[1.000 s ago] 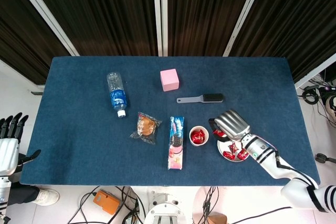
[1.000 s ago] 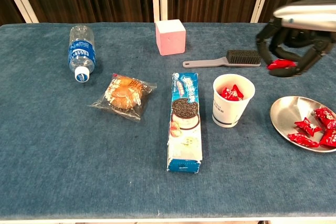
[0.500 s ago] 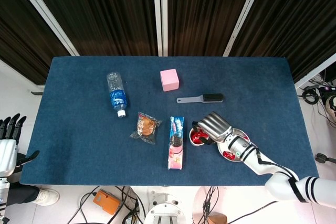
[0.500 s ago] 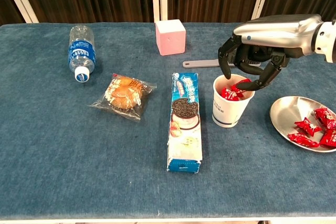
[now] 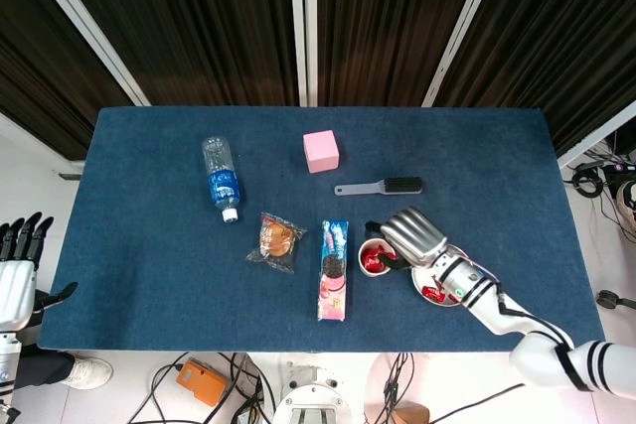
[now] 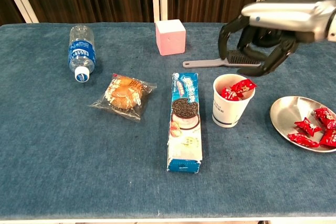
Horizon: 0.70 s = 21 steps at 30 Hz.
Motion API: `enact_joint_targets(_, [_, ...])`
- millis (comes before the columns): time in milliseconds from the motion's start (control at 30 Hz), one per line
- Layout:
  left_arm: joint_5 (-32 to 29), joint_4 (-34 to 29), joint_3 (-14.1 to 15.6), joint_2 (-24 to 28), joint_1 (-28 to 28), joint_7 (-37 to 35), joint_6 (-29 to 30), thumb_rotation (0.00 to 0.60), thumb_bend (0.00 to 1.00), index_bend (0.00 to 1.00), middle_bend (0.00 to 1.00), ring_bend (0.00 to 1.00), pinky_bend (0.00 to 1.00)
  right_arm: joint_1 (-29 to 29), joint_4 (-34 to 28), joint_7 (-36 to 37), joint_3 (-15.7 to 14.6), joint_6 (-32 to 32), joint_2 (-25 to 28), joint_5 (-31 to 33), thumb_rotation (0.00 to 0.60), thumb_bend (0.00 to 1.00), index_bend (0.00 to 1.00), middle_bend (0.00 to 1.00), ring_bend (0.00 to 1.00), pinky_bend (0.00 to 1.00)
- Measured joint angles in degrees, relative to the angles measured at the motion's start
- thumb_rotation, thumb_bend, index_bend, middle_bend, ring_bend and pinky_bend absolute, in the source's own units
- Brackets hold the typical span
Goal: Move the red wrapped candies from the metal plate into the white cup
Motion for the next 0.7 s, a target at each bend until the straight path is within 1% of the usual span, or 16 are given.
enact_joint_targets(33, [0.1,0.0,0.0,0.0,-0.1,0.0,-0.1,0.6,0.02,0.06,0.01,0.0,0.0,-0.9,-0.1,0.3,0.0,1.8,0.6,-0.5,0.6,0.5,0.44,0.84,0.89,1.0])
enact_joint_targets(67, [0.2,0.0,0.0,-0.1,-0.2,0.0,-0.1,0.6,0.02,0.06,0.01,0.0,0.0,-1.6,-0.1,0.3,-0.1,3.3,1.0,-0.8,0.6,0.5,0.42,0.79,0.81,0.99])
enact_joint_targets(100, [0.2,-0.1,0.0,-0.1,-0.3,0.0,-0.2,0.6,0.02,0.06,0.01,0.0,0.0,-2.5,0.0,0.3,-0.1,4.9,1.5,-1.0,0.6,0.5,0.39,0.73,0.73,0.96])
enact_joint_targets(133, [0.3,-0.1,0.0,-0.2,-0.3,-0.1,-0.2,0.6,0.02,0.06,0.01,0.0,0.0,-3.7,0.2,0.2,-0.2,7.1,2.1,-1.3,0.6,0.5,0.36,0.64,0.62,0.88])
enact_joint_targets(200, [0.4,-0.1,0.0,-0.3,-0.4,-0.2,-0.3,0.6,0.02,0.06,0.01,0.0,0.0,-5.9,0.4,-0.1,-0.4,10.6,3.2,-1.5,0.6,0.5,0.28,0.46,0.39,0.61])
enact_joint_targets(233, [0.5,-0.1,0.0,-0.4,-0.5,-0.3,-0.3,0.6,0.02,0.06,0.01,0.0,0.0,-7.7,0.5,-0.2,-0.6,12.9,4.1,-1.5,0.6,0.5,0.23,0.35,0.25,0.42])
enact_joint_targets(300, [0.6,-0.2,0.0,-0.4,-0.5,-0.4,-0.3,0.6,0.02,0.06,0.01,0.0,0.0,-10.6,0.7,-0.2,-1.1,16.2,5.8,-1.5,0.6,0.5,0.16,0.23,0.1,0.22])
enact_joint_targets(333, [0.7,-0.2,0.0,-0.4,-0.6,-0.5,-0.3,0.6,0.02,0.06,0.01,0.0,0.0,-12.5,0.7,-0.2,-1.5,18.1,6.9,-1.5,0.6,0.5,0.12,0.17,0.05,0.14])
enact_joint_targets(400, [0.8,-0.3,0.0,-0.5,-0.6,-0.6,-0.2,0.6,0.02,0.06,0.01,0.0,0.0,-15.3,0.6,-0.4,-2.2,20.9,8.5,-1.4,0.6,0.49,0.05,0.09,0.0,0.06])
enact_joint_targets(433, [0.9,-0.4,0.0,-0.6,-0.7,-0.6,-0.2,0.6,0.02,0.06,0.01,0.0,0.0,-16.9,0.6,-0.4,-2.7,22.8,9.3,-1.4,0.6,0.49,0.03,0.07,0.0,0.04])
enact_joint_targets(533, [1.2,-0.4,0.2,-0.9,-0.7,-0.6,-0.1,0.6,0.02,0.06,0.01,0.0,0.0,-21.3,0.7,0.3,-4.0,27.4,10.6,-1.5,0.6,0.49,0.01,0.05,0.0,0.04])
enact_joint_targets(700, [1.5,-0.4,0.3,-1.1,-0.6,-0.7,0.2,0.6,0.02,0.06,0.01,0.0,0.0,-28.4,1.7,4.3,-6.6,34.3,11.7,-2.8,0.6,0.49,0.01,0.04,0.0,0.03])
